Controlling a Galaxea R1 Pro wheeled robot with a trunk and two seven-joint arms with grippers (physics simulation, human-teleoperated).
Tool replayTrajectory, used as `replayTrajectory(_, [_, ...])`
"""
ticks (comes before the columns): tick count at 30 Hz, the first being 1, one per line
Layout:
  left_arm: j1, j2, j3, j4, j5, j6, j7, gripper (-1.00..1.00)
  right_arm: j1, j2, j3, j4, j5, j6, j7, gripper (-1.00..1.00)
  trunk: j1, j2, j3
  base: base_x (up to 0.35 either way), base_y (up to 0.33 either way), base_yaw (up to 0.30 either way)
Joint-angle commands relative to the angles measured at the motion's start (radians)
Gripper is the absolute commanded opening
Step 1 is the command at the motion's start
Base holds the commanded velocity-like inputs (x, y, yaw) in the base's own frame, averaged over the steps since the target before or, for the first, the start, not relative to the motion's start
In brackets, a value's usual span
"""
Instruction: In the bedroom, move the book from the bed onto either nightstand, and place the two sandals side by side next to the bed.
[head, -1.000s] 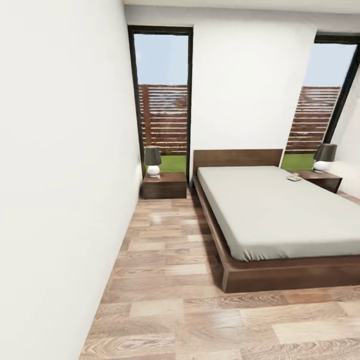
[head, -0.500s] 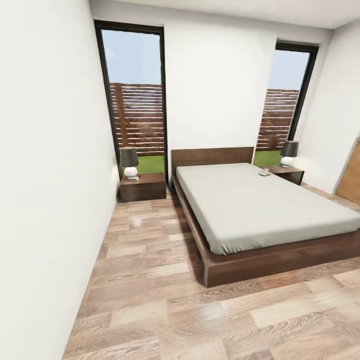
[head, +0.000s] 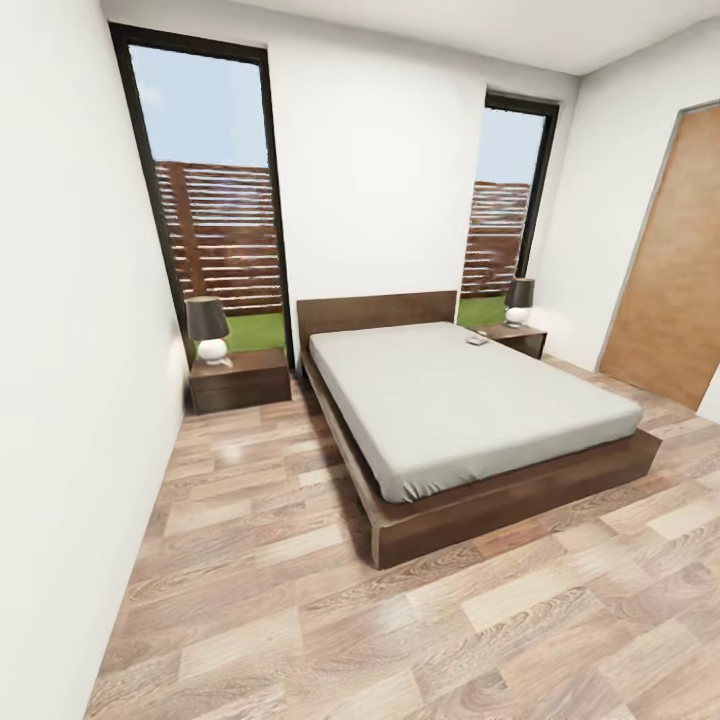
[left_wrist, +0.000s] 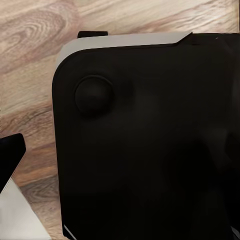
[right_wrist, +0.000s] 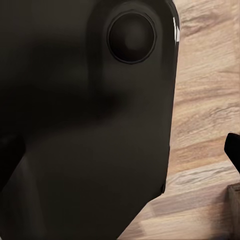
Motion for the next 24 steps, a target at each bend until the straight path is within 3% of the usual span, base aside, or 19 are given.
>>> replayTrajectory(1, [0.000, 0.000, 0.000, 0.000, 0.001, -0.003, -0.001, 1.00, 0.000, 0.000, 0.000, 0.000, 0.000, 0.001, 0.000, 1.00, 0.000, 0.000, -0.001, 0.000, 0.000, -0.300])
replayTrajectory(21, [0.000, 0.000, 0.000, -0.003, -0.001, -0.007, -0.001, 1.00, 0.000, 0.000, 0.000, 0.000, 0.001, -0.002, 0.001, 1.00, 0.000, 0.000, -0.001, 0.000, 0.000, -0.300])
replayTrajectory(24, [0.000, 0.001, 0.000, -0.004, -0.004, -0.053, -0.002, 1.00, 0.000, -0.001, 0.000, -0.004, 0.002, -0.004, 0.004, 1.00, 0.000, 0.000, -0.001, 0.000, 0.000, -0.300])
